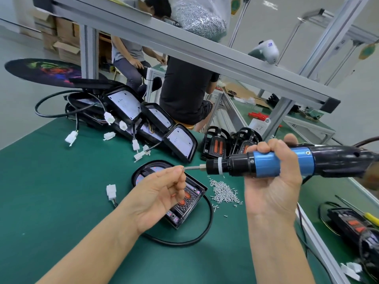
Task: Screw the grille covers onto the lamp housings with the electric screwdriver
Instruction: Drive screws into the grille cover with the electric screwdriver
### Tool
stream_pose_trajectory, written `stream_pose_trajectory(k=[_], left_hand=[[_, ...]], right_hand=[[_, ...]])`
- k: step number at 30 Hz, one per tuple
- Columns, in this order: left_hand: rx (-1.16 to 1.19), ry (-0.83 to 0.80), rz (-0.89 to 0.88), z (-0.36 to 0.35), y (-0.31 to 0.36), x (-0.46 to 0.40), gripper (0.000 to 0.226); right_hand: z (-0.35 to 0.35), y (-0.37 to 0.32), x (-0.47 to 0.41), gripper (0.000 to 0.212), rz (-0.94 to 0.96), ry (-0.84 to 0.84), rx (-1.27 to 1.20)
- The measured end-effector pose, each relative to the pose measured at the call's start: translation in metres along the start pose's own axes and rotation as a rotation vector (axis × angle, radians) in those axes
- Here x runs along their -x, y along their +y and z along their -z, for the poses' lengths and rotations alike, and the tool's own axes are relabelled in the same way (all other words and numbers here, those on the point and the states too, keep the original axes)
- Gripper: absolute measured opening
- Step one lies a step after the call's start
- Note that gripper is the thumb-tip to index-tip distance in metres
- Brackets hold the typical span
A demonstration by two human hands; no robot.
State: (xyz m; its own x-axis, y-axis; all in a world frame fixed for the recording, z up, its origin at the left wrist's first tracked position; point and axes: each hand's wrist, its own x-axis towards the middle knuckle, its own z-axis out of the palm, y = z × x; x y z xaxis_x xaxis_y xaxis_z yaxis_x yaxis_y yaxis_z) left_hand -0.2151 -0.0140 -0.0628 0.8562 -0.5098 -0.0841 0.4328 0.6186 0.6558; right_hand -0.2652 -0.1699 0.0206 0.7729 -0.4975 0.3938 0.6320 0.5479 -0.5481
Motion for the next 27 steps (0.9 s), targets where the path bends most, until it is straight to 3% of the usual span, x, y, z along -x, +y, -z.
stream_pose_trajectory(k=[6, 27], left_hand=[[0.086, -0.003, 0.012, 0.001, 0.000, 0.001, 0.010], [0.044, 0.046, -0.012, 0.009, 0.002, 0.002, 0.006]], right_hand=[[-0.001, 0.004, 0.001, 0.027, 0.006, 0.002, 0.040], [-0.004, 0.013, 0.001, 0.027, 0.001, 0.005, 0.049]])
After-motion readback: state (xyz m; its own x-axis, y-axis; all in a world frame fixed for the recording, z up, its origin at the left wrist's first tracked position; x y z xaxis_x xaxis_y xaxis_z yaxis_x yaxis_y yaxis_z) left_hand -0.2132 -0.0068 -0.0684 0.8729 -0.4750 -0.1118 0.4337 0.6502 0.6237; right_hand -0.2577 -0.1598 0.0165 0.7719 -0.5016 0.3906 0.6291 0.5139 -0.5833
